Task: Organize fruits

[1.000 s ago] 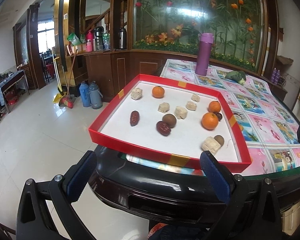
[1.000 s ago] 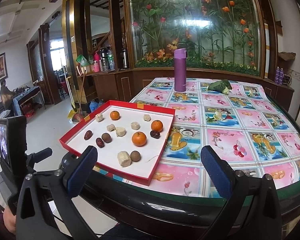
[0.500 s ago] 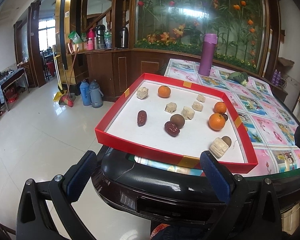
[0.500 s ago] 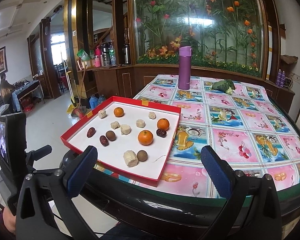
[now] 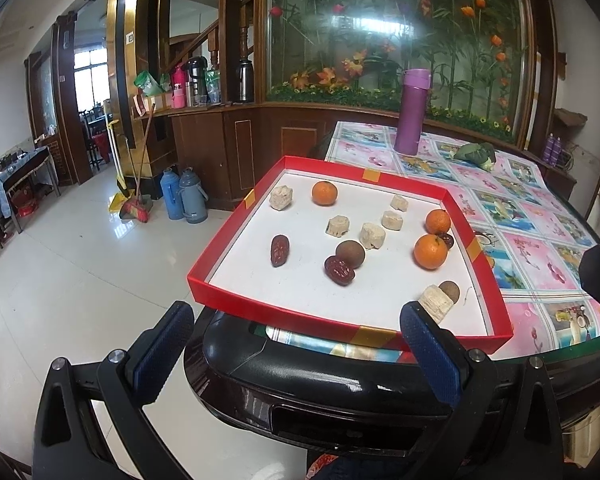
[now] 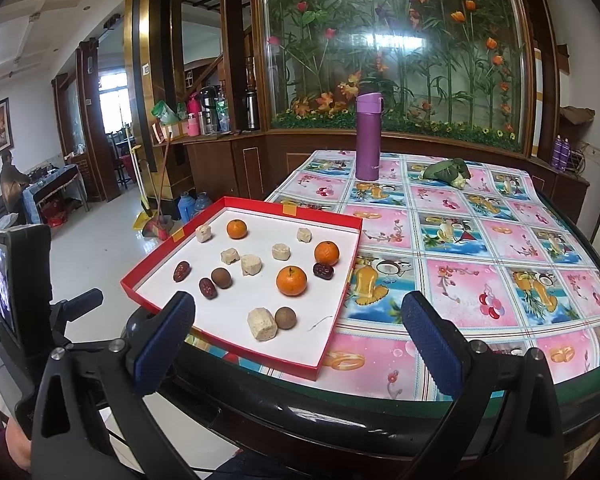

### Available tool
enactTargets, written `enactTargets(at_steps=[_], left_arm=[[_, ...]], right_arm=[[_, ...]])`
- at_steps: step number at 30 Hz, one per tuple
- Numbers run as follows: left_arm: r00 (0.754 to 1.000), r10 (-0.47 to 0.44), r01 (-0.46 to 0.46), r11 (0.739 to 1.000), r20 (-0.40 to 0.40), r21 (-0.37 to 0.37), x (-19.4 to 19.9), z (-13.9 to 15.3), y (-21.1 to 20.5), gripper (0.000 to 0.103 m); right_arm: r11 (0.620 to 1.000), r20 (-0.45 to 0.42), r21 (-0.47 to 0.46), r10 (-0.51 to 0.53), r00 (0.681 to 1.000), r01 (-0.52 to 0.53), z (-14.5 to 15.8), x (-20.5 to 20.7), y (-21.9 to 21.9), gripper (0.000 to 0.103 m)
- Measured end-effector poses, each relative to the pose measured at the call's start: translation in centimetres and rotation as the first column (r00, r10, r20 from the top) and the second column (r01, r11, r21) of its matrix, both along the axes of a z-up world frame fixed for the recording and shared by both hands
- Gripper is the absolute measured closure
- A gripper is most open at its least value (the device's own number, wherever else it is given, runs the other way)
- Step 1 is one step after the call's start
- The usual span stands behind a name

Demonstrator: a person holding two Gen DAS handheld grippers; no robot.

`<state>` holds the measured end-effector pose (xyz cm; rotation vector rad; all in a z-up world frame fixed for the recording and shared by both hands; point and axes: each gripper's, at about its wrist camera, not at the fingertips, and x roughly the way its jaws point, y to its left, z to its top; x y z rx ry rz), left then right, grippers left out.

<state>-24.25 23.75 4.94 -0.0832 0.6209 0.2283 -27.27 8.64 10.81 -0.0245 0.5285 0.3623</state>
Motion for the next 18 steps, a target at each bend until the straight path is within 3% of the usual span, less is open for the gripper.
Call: enactTargets(at_steps=[11, 18], left_arm=[[0.999, 0.049, -0.049, 0.998, -0.008, 0.044, 1.3, 0.7, 1.5, 0.0], [0.997, 0.064, -0.062, 0.996, -0.034, 0.07, 3.0, 0.6, 1.9, 0.0]], right_arm=[[0.997, -0.02, 0.051, -0.056, 0.998, 0.057, 0.6, 3.9, 0.1, 0.0], [0.995, -0.041, 0.033, -0.093, 0.995, 0.094, -0.2, 6.3, 0.7, 0.0]])
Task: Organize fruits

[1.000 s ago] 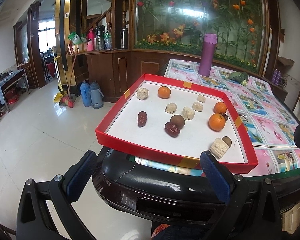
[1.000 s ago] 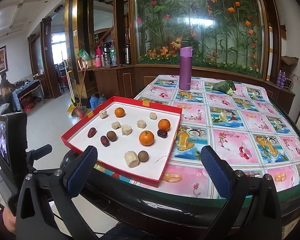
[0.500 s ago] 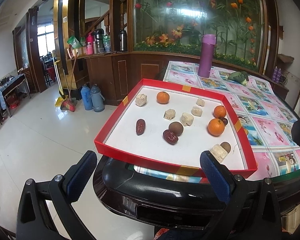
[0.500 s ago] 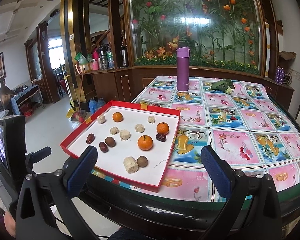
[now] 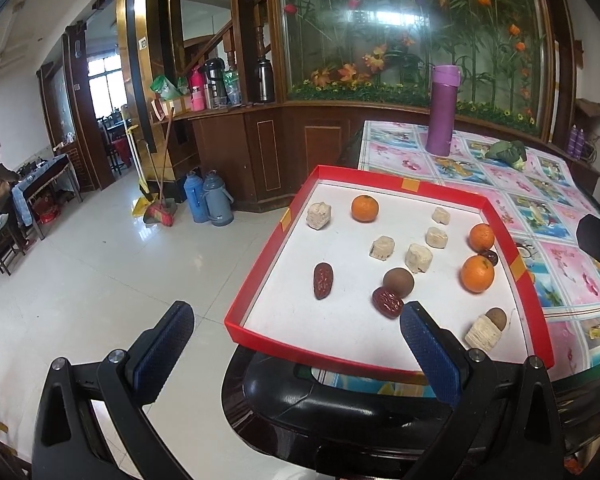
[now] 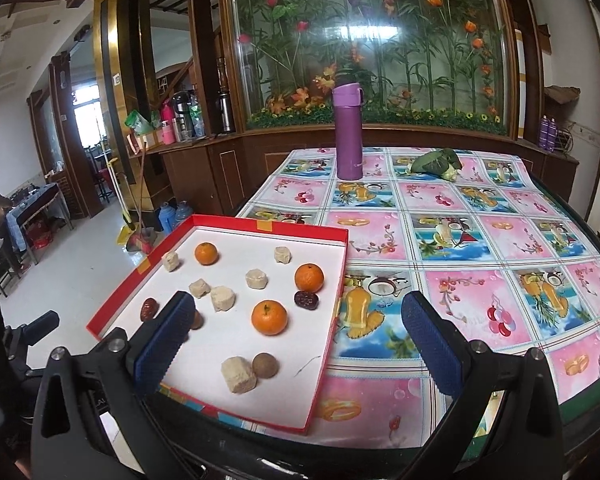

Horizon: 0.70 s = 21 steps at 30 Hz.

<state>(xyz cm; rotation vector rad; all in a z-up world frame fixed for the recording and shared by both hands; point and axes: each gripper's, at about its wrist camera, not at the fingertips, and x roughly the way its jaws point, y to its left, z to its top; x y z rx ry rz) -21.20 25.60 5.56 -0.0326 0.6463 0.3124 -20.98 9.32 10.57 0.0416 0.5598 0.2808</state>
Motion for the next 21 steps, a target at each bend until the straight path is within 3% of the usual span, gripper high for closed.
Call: enactTargets(at_steps=[11, 21], left_arm=[[1.0, -0.001, 0.001, 1.0, -0.023, -0.001, 0.7, -0.3, 0.1, 0.0], [1.0, 0.007, -0.007, 1.0, -0.027, -0.006, 0.9, -0.4, 0.3, 0.0]], right_arm=[[0.999, -0.006, 0.044, -0.029, 1.0, 0.029, 0.6, 1.2, -0.9, 0.0], [1.0, 0.005, 0.019, -0.006, 1.0, 0.006, 0.7, 0.7, -0.2, 0.0]])
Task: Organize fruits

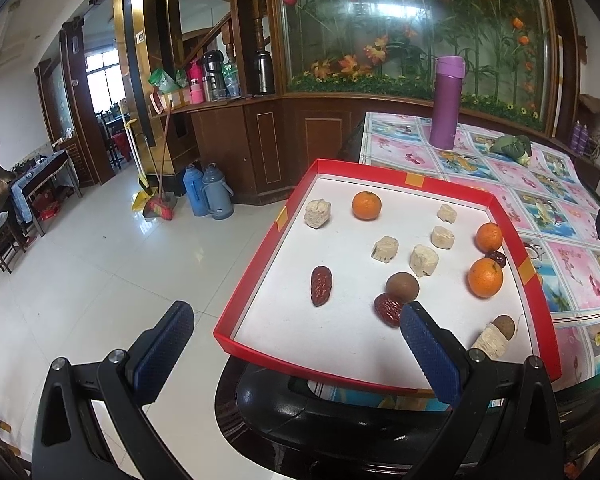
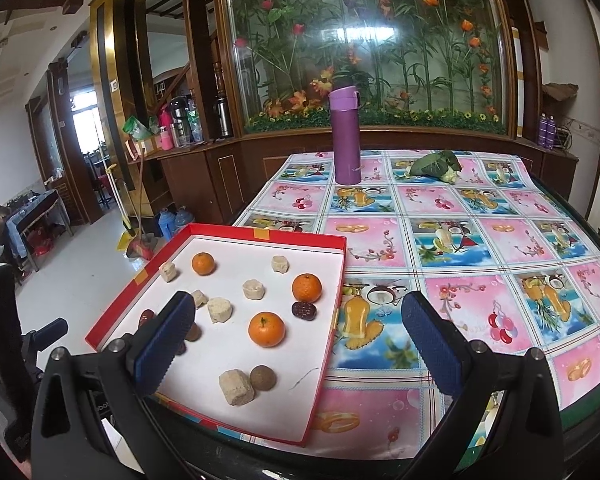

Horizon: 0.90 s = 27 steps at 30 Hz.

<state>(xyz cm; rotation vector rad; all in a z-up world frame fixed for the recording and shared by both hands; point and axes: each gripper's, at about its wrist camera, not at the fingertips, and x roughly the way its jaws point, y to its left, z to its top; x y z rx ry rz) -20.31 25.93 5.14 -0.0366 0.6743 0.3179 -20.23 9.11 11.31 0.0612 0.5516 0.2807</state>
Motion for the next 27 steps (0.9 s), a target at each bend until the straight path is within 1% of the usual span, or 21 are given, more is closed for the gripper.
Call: enactTargets(at_steps=[9, 18, 27], left_arm=[[1.0, -0.002, 0.002, 1.0, 0.002, 0.001, 0.02, 0.15, -0.15, 0.0], [1.0, 0.0, 0.0, 1.0, 0.006, 0.0, 0.12, 0.36, -0.29, 0.0], [1.0, 0.005, -0.005, 1.0, 0.008, 0.004, 0.14, 0.47, -0.46, 0.0]], right_arm=[[1.0, -0.003, -0.012, 0.009, 1.0, -0.009, -0.43, -0.38, 0.27, 0.0], [1.0, -0.004, 0.006, 0.0, 1.0, 0.0, -0.35, -0.26, 0.03, 0.0], [1.0, -0.002, -0.007, 0.005, 1.0, -0.005, -0.33, -0.26, 0.01, 0.0]])
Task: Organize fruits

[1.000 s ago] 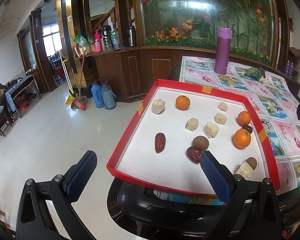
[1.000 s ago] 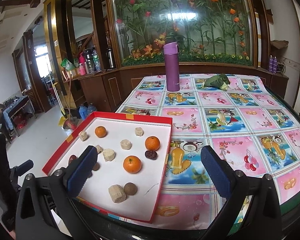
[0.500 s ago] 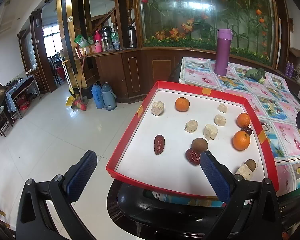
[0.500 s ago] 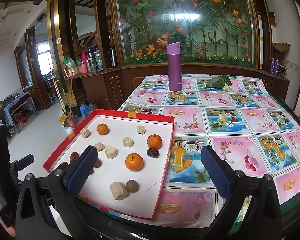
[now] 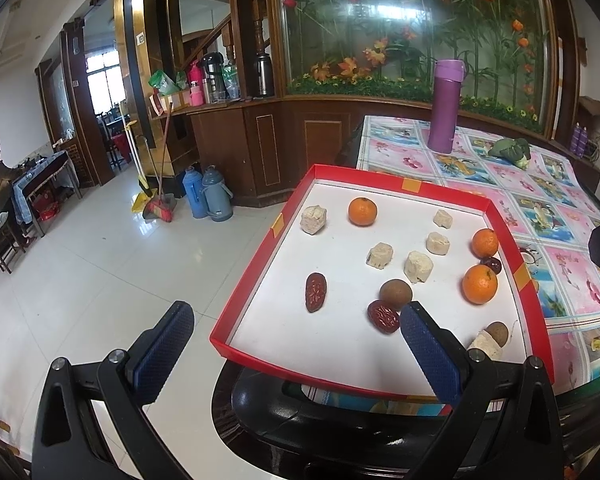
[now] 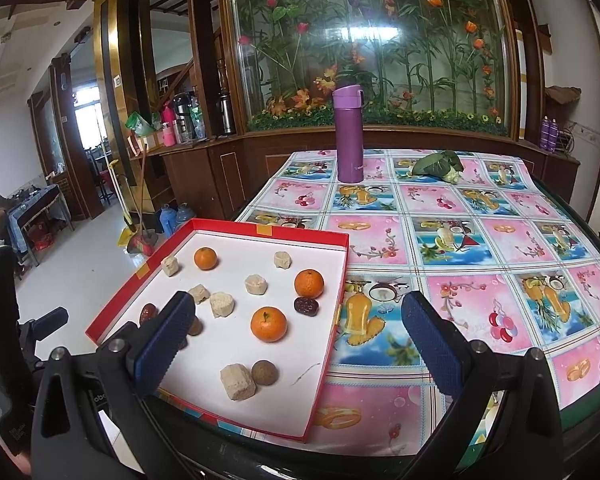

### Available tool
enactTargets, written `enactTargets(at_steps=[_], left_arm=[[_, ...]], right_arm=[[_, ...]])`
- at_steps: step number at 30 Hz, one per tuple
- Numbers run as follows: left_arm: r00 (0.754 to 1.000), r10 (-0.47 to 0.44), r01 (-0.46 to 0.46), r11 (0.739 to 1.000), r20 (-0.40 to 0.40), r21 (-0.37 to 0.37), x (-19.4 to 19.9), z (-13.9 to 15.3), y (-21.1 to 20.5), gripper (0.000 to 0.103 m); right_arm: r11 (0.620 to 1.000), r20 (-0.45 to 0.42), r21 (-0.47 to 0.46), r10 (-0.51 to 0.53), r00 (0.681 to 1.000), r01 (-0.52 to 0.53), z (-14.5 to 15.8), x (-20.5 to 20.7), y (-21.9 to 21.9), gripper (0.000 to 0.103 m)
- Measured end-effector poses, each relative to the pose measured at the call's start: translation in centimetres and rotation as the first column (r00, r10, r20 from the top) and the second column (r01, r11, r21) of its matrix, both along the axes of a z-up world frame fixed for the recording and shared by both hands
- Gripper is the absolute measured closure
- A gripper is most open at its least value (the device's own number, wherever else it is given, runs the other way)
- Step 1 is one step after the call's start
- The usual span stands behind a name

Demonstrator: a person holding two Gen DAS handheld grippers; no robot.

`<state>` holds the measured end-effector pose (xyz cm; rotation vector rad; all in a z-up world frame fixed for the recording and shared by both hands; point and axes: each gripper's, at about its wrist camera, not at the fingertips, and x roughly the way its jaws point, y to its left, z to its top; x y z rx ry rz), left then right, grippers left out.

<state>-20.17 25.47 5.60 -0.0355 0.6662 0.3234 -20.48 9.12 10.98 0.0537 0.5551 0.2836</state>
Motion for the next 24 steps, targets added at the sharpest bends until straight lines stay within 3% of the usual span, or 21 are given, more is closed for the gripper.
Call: enactTargets(at_steps=[24], left_arm=[[1.0, 0.003, -0.003, 1.0, 0.016, 0.017, 0.08, 0.48, -0.71, 0.0]], right_arm=[[1.0, 0.008, -0.003, 0.0, 1.0, 0.0, 0.13, -0.26, 0.33, 0.0]])
